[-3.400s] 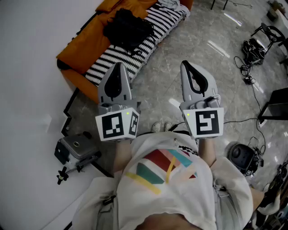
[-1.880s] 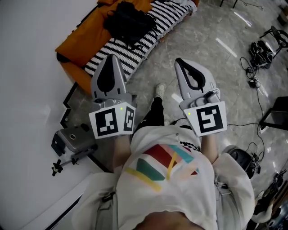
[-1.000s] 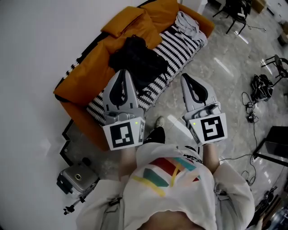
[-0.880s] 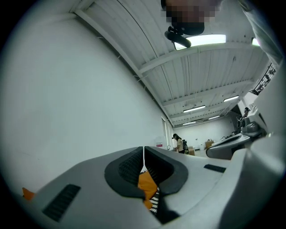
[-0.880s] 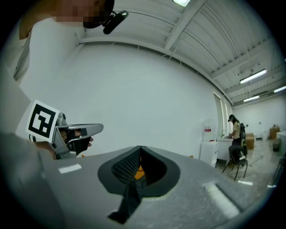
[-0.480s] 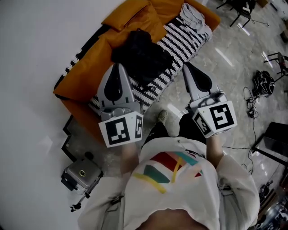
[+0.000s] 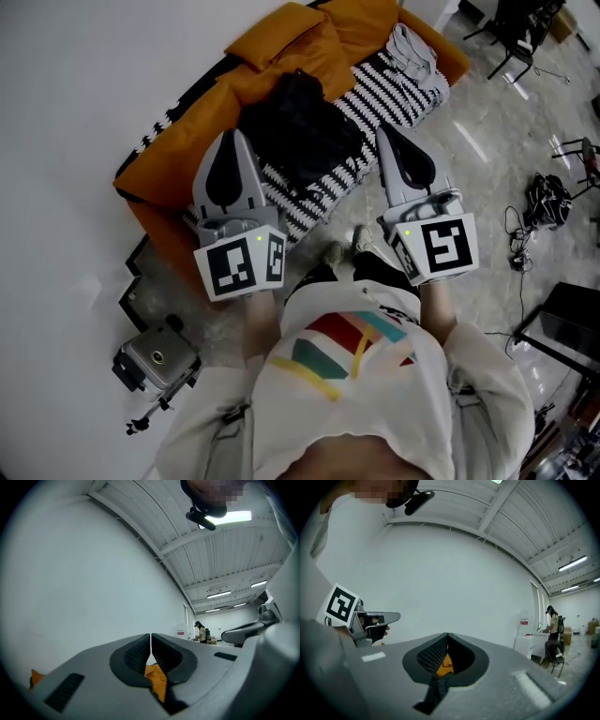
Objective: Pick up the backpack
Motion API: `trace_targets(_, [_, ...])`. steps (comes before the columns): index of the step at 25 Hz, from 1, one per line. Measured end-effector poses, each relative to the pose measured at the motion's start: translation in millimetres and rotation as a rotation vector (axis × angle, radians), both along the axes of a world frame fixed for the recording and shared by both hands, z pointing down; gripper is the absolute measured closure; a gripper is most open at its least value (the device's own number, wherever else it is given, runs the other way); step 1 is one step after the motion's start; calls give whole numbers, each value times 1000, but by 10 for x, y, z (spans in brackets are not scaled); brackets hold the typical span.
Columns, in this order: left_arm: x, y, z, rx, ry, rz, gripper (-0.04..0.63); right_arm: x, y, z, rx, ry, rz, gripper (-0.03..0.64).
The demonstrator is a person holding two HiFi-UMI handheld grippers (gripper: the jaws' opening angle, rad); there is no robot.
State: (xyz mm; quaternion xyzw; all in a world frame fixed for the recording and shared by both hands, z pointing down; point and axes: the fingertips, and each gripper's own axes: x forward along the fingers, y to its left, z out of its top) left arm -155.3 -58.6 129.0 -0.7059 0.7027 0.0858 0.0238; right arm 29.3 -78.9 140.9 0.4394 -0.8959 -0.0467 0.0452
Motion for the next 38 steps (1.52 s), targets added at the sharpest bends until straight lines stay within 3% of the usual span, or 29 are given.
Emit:
trace_targets(8, [101, -191, -5, -16, -37, -76, 575, 158, -291, -101, 67, -33, -33, 615])
trace_targets(24, [386, -609, -45, -19, -56, -157, 575, 442, -840, -100, 80, -47, -73, 615])
trace_targets(33, [388, -763, -10, -6, -68, -169, 575, 283, -1040, -70, 86, -45, -106, 615])
trace_targets(38, [225, -1015, 328, -26, -65, -207, 575, 101, -1313, 199, 73, -70, -133, 615])
